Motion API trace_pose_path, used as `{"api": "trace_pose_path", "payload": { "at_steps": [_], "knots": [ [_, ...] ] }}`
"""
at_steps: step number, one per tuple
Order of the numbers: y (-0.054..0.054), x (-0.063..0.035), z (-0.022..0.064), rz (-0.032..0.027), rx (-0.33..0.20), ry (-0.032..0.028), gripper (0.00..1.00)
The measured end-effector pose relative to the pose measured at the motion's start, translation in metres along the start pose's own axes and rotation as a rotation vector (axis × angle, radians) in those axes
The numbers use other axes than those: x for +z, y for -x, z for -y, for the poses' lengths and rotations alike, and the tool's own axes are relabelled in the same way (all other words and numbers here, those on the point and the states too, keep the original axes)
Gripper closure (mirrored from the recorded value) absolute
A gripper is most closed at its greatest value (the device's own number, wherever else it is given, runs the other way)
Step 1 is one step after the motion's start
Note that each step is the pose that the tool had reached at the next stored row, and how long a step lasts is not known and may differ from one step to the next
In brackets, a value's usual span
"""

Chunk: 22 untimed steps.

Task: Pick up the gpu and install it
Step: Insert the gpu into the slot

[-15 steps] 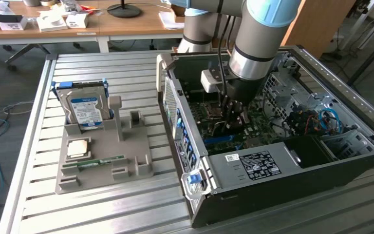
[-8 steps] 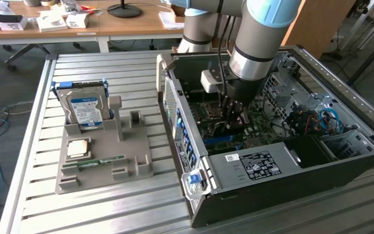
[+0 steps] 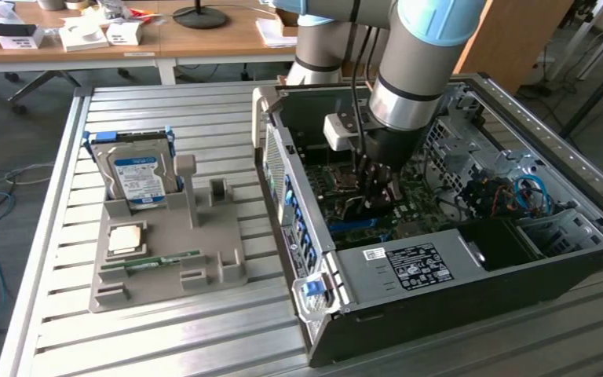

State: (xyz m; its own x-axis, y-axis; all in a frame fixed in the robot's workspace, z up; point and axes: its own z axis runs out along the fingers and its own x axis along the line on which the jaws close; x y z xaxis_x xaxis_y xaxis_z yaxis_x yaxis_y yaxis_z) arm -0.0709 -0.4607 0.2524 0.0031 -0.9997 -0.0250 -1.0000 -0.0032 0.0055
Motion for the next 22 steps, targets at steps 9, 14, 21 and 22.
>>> {"api": "trace_pose_path", "payload": {
  "at_steps": [9, 14, 21, 22],
  "knots": [
    [-0.0002, 0.0017, 0.0, 0.0, 0.0, 0.0, 0.74],
    [-0.0003, 0.0024, 0.0, -0.0001, 0.001, 0.0, 0.74],
    [-0.0003, 0.0025, 0.0, -0.0001, 0.014, -0.0003, 0.74],
    [-0.0003, 0.0026, 0.0, -0.0001, 0.014, -0.0003, 0.74]
  ]
}}
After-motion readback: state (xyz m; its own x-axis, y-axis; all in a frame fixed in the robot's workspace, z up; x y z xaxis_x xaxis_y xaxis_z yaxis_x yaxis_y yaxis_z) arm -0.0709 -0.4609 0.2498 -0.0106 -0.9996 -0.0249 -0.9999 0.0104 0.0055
